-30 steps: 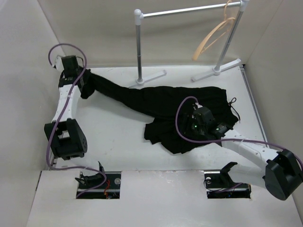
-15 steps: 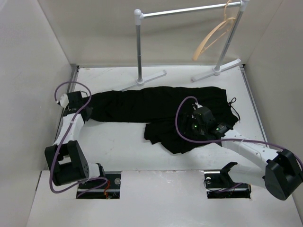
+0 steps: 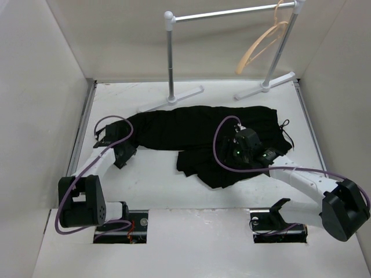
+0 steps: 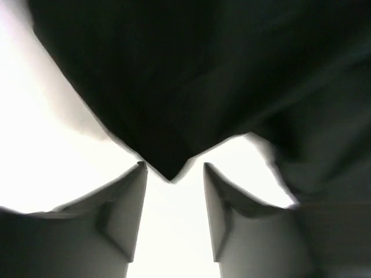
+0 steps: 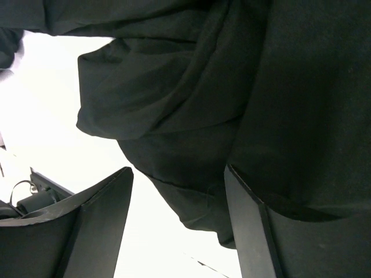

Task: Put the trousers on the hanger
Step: Flatten out the trousers at the center of the board.

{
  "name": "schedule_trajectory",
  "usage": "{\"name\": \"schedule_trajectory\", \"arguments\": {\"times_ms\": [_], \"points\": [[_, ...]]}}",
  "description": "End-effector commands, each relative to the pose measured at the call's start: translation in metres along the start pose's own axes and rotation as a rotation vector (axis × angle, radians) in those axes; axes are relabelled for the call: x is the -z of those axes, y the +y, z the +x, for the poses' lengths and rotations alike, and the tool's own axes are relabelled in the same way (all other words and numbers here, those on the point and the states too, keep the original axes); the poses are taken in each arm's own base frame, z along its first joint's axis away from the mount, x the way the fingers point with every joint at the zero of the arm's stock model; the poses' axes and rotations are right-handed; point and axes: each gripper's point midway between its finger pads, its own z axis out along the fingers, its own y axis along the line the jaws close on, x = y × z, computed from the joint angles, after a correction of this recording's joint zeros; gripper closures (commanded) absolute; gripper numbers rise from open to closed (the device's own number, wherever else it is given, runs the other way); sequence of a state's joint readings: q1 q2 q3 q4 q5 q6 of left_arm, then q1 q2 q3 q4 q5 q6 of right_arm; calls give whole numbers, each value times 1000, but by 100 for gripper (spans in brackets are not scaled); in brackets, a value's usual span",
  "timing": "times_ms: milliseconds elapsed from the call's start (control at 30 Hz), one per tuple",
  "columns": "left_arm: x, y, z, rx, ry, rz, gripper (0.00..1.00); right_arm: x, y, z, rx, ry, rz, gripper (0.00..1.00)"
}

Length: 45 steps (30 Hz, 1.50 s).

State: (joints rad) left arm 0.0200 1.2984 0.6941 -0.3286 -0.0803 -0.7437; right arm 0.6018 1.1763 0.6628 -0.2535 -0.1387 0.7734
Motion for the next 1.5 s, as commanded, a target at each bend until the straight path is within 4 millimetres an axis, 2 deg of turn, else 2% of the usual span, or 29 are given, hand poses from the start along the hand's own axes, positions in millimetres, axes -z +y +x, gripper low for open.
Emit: {"name": "schedule_trajectory", "arguments": {"times_ms": [0, 67, 167, 233, 300, 367, 400, 467, 533, 633, 733, 800, 900, 967, 1100, 1167, 1300, 1400, 1467], "points": [[12, 14, 16, 45, 53, -4, 45, 5, 28, -29, 35, -73, -76, 28], [31, -1, -7, 79, -20, 91, 34, 5, 30, -31, 42, -73, -78, 28], [69, -20, -56, 153, -197, 218, 33, 3, 33, -31, 53, -64, -87, 28], [90, -22, -89, 222, -312, 258, 34, 1, 33, -28, 63, -51, -91, 41], [96, -16, -114, 314, -374, 262, 35, -1, 33, -26, 67, -39, -93, 62], [88, -9, -128, 388, -373, 243, 38, -4, 32, -24, 68, -27, -90, 78], [81, -2, -135, 419, -367, 213, 41, -5, 33, -22, 70, -19, -93, 81], [62, 14, -147, 473, -359, 151, 43, -6, 37, -17, 80, -1, -102, 83], [37, 18, -157, 484, -325, 126, 43, -7, 41, -14, 87, 6, -110, 80], [4, 13, -168, 478, -243, 153, 42, -7, 43, -11, 91, 15, -118, 76], [-17, 9, -176, 468, -205, 157, 43, -9, 43, -7, 92, 30, -122, 75], [-28, 18, -182, 456, -228, 97, 46, -9, 44, -6, 94, 38, -124, 75], [-50, 28, -182, 423, -211, 15, 53, -9, 43, -4, 90, 42, -119, 75], [-64, 26, -179, 406, -180, 2, 59, -8, 42, -4, 85, 41, -114, 74], [-85, 15, -186, 373, -170, -5, 84, -5, 40, -6, 69, 30, -94, 60], [-91, 8, -203, 370, -192, -6, 91, -4, 38, -8, 61, 18, -82, 54], [-93, -17, -258, 364, -288, 12, 94, -6, 29, -13, 20, 5, -41, 46], [-90, -29, -300, 364, -365, 6, 94, -3, 23, -21, -19, -16, -9, 41], [-88, -34, -320, 360, -403, 2, 86, 3, 22, -28, -33, -41, 0, 36]]}}
